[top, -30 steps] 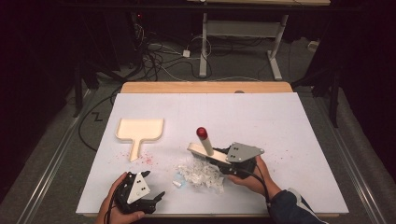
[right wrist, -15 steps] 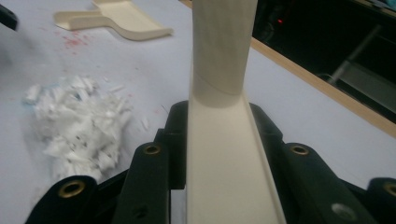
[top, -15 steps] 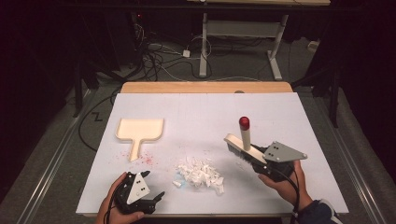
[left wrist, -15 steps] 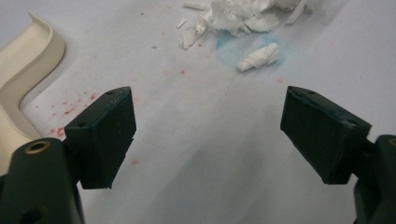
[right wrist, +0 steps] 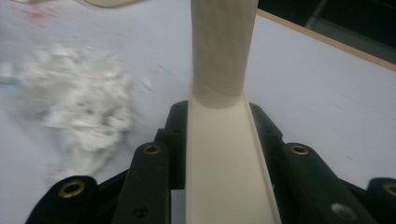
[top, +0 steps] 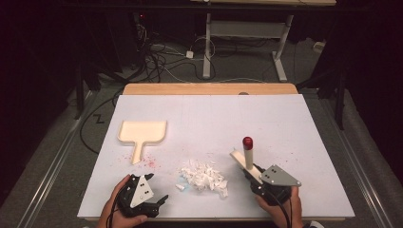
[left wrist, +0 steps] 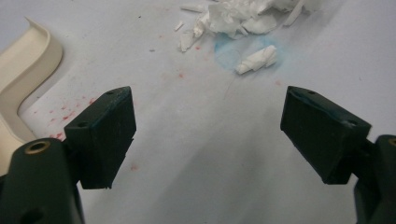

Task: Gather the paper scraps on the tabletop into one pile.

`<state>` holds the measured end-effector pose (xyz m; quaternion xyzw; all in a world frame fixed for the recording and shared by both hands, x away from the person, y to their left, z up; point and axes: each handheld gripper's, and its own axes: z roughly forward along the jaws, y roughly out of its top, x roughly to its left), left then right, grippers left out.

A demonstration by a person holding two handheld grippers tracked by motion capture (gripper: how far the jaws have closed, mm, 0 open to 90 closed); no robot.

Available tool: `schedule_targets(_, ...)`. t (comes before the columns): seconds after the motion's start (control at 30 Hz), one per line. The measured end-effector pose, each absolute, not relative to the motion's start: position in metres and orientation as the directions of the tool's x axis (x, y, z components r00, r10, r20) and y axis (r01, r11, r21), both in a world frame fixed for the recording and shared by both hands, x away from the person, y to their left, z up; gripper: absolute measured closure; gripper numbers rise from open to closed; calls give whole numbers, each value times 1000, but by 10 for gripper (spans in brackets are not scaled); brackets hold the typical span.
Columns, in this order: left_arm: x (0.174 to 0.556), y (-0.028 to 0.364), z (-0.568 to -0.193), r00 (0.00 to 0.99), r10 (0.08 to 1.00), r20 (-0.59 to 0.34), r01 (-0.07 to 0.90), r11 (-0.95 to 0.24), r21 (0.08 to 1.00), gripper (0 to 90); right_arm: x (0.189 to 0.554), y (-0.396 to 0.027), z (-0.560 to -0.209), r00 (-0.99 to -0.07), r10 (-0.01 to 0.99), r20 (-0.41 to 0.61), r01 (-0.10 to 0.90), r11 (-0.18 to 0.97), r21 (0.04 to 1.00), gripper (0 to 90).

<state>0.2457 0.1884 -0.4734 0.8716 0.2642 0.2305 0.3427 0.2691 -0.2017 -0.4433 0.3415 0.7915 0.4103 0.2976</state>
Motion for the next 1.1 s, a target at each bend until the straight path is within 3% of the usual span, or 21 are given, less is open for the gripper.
schedule_targets(0.3, 245, 189, -473, 749, 623, 224, 303, -623, 721, 172, 271, -166, -438, -690, 707, -157, 219, 411, 885, 676)
schedule_targets(0.67, 244, 193, -471, 733, 642, 223, 309, -607, 733, 172, 274, -180, -413, -723, 675, -150, 139, 354, 925, 677)
schedule_targets(1.1, 245, 203, -465, 676, 703, 223, 315, -548, 775, 171, 263, -146, -410, -807, 586, -72, 146, 316, 937, 677)
